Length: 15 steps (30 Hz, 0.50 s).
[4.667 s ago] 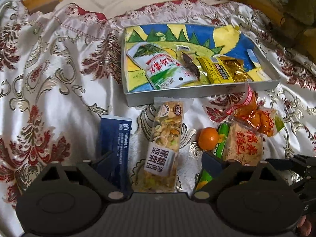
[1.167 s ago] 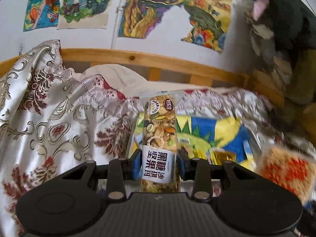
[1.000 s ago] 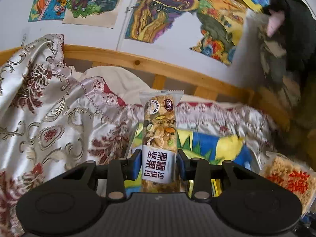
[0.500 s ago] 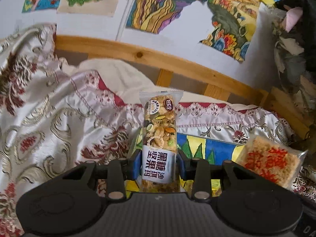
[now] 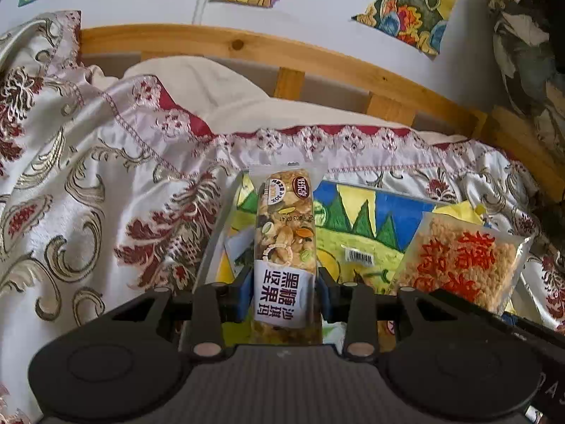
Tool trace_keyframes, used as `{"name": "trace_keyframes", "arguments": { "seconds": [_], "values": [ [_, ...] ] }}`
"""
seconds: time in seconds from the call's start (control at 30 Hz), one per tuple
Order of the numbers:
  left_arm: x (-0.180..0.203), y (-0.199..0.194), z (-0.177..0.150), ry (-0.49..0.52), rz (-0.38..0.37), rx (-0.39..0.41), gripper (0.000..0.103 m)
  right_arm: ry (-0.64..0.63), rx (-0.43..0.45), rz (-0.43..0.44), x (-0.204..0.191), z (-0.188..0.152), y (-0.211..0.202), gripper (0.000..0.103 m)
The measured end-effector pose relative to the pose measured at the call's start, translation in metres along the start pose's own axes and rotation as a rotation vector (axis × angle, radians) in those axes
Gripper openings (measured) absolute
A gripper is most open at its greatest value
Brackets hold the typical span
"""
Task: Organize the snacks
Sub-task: 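Carry both packets into the dinosaur tray and open both tools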
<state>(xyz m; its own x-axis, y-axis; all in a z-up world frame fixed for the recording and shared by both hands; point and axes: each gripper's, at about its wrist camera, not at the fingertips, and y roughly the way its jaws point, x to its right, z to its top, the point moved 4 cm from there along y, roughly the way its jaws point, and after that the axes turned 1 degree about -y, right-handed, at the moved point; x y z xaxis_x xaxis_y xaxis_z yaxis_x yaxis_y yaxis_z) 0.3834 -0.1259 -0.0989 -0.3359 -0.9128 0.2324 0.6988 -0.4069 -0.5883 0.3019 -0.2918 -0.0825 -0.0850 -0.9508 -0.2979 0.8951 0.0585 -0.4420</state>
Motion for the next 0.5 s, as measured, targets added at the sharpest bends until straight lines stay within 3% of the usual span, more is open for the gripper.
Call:
{"name": "trace_keyframes", "arguments": {
  "seconds": [0.5],
  "values": [
    [0.0039,0.0075,-0.0103,0.017,0.019,-0.048,0.041,0.007,-0.025,-0.047,0.0094,-0.0040,0.0044,0.022]
  ]
}}
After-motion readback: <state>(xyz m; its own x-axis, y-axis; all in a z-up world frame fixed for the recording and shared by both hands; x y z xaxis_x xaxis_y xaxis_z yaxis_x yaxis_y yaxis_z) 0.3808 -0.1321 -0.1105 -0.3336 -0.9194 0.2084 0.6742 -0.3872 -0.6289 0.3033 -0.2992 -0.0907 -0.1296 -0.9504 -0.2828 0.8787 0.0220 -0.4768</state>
